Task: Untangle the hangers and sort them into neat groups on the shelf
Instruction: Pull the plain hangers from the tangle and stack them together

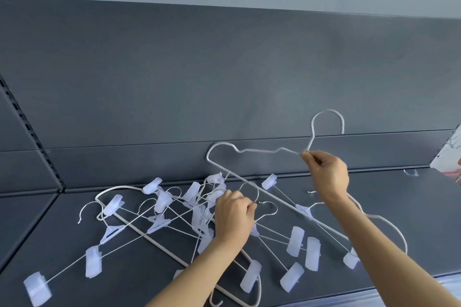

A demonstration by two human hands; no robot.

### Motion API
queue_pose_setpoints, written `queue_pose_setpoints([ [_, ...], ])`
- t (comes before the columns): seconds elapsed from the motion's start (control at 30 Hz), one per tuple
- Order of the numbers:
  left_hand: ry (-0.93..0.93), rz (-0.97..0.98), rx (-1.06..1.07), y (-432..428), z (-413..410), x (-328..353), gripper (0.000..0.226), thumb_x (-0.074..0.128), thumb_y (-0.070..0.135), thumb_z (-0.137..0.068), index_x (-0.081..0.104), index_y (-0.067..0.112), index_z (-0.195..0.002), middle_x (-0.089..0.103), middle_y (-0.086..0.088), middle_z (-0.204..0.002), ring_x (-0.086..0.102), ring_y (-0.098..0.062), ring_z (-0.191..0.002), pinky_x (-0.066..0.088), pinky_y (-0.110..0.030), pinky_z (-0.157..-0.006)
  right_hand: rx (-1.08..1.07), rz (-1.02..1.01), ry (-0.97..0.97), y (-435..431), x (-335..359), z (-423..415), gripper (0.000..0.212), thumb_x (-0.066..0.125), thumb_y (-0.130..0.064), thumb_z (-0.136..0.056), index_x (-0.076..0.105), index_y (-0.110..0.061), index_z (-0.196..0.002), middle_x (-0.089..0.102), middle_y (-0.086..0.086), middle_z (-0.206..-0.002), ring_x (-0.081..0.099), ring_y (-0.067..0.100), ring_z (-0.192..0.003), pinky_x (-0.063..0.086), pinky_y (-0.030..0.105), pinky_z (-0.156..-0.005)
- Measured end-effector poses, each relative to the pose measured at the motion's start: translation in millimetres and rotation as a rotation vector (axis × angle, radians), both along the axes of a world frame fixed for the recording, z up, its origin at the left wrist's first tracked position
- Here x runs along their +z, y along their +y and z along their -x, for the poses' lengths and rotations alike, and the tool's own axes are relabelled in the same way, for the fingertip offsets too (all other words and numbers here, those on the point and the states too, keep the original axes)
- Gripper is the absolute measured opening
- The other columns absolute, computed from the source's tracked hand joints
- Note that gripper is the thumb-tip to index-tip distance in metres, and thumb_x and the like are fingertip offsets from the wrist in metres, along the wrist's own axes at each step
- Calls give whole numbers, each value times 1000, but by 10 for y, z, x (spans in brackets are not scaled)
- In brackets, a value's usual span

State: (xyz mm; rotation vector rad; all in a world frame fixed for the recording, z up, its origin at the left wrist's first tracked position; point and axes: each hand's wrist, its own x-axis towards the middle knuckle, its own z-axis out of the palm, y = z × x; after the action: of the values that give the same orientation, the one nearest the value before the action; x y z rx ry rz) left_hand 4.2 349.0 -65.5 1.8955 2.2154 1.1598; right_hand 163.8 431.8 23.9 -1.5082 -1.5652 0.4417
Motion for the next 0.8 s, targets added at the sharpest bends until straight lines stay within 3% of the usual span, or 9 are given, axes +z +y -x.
queue_pose_setpoints([
  [0.1,12,43,15,-22,12,-17,21,68,21,-79,69,8,-63,65,-6,-67,53,-24,-72,43,-35,-69,24,-67,109,67,124,-183,26,61,-29,-85,67,-6,-75,47,11,-57,38,20,-60,35,31,-57],
  [0.17,29,82,21,-25,15,-19,23,64,24,-83,70,8,-68,67,-7,-73,53,-25,-77,44,-36,-75,61,-101,164,82,219,-315,23,62,-26,-85,68,-6,-76,42,6,-50,33,8,-52,32,20,-51],
  [0.33,29,162,30,46,22,52,27,54,31,-89,69,10,-83,64,-5,-89,47,-19,-87,40,-30,-81,113,-113,191,37,386,-557,20,61,-25,-86,66,-10,-73,38,-8,-43,31,8,-42,26,13,-40],
  [0.4,-53,62,6,36,39,118,25,54,30,-88,69,10,-84,63,-4,-85,46,-17,-82,43,-31,-79,137,-106,188,0,429,-615,21,61,-26,-86,67,-11,-73,35,-1,-47,27,9,-40,23,14,-38],
  [0.5,-85,-275,24,-59,152,292,20,46,34,-84,59,19,-87,63,0,-83,49,-16,-82,39,-26,-78,218,-47,204,-51,485,-639,23,61,-29,-86,65,-18,-65,25,-9,-40,18,10,-36,16,16,-35],
  [0.57,56,-402,37,-168,275,460,23,46,38,-83,50,22,-99,63,-1,-96,45,-14,-92,34,-23,-83,303,6,174,-69,516,-574,26,60,-31,-86,66,-18,-64,26,0,-48,16,10,-41,15,19,-38],
  [0.6,168,-392,41,-226,343,534,36,47,43,-80,48,20,-108,61,-4,-107,44,-14,-101,32,-25,-90,346,36,147,-77,529,-516,27,60,-32,-85,67,-15,-64,27,7,-54,17,14,-44,15,22,-41],
  [0.7,576,-149,49,-441,553,707,94,53,70,-60,36,12,-133,48,-7,-136,31,-20,-126,21,-38,-111,489,151,122,-82,545,-252,30,61,-32,-85,67,-7,-69,32,5,-56,19,15,-46,17,20,-41],
  [0.8,764,115,72,-750,821,794,120,51,83,-44,34,8,-136,50,-7,-137,37,-22,-131,20,-45,-112,628,310,139,-84,531,112,30,60,-30,-85,66,-5,-69,33,-7,-48,20,9,-41,18,14,-36],
])
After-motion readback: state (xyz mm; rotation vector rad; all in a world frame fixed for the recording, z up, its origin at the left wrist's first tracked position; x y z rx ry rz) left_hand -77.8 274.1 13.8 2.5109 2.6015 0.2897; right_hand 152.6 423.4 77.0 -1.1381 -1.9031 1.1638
